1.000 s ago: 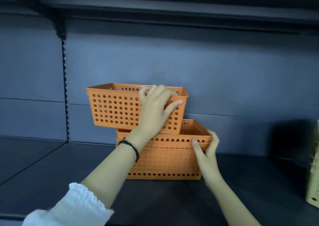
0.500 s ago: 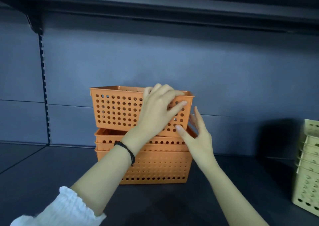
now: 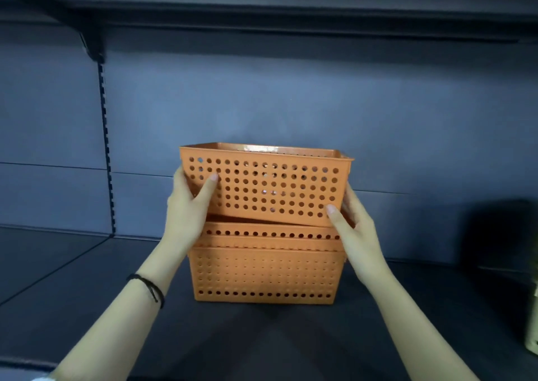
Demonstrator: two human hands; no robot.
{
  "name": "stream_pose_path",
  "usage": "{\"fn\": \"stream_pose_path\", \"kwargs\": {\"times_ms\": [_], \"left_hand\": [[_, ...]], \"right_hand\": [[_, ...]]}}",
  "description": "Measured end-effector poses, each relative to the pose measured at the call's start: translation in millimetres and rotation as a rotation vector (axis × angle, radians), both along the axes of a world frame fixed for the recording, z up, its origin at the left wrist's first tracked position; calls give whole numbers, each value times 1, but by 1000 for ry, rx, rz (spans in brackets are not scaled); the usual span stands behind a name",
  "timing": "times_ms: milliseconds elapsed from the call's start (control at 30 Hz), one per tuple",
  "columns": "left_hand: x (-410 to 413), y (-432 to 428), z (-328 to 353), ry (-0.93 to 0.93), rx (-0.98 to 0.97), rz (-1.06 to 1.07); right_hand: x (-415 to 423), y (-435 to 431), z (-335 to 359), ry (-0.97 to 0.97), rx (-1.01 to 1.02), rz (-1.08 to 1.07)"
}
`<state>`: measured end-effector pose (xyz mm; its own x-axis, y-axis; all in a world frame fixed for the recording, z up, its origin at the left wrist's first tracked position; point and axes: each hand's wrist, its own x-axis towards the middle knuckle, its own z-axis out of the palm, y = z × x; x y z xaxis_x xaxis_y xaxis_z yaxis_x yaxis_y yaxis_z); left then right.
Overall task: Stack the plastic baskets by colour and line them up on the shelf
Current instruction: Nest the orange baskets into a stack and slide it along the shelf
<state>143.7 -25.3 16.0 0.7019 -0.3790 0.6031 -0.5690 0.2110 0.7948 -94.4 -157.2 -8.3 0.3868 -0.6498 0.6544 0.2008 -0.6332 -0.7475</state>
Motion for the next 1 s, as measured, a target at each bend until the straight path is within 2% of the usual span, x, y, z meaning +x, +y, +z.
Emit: {"fn": "stream_pose_path", "kwargs": {"times_ms": [133, 333, 467, 533, 667, 767, 900, 1000], "left_hand": [[-12, 4, -7, -46, 14, -57], [-12, 18, -27, -37, -67, -21], [-4, 20, -51, -48, -20, -8], [-2, 21, -58, -3, -58, -26], [-4, 24, -67, 188, -188, -237], [-4, 26, -83, 233, -35, -415], [-5, 24, -104, 271, 88, -447], [-5, 28, -108, 276, 150, -456]], "right_hand": [[-11, -7, 0, -49, 96, 36], [-8, -5, -17, 73, 204, -28], [-1, 5, -19, -25, 272, -113], [2, 11, -20, -69, 270, -89], [6, 14, -27, -47, 180, -75], [6, 18, -33, -46, 200, -49], [10, 23, -52, -86, 271, -6], [10, 22, -65, -17, 400, 40]]}}
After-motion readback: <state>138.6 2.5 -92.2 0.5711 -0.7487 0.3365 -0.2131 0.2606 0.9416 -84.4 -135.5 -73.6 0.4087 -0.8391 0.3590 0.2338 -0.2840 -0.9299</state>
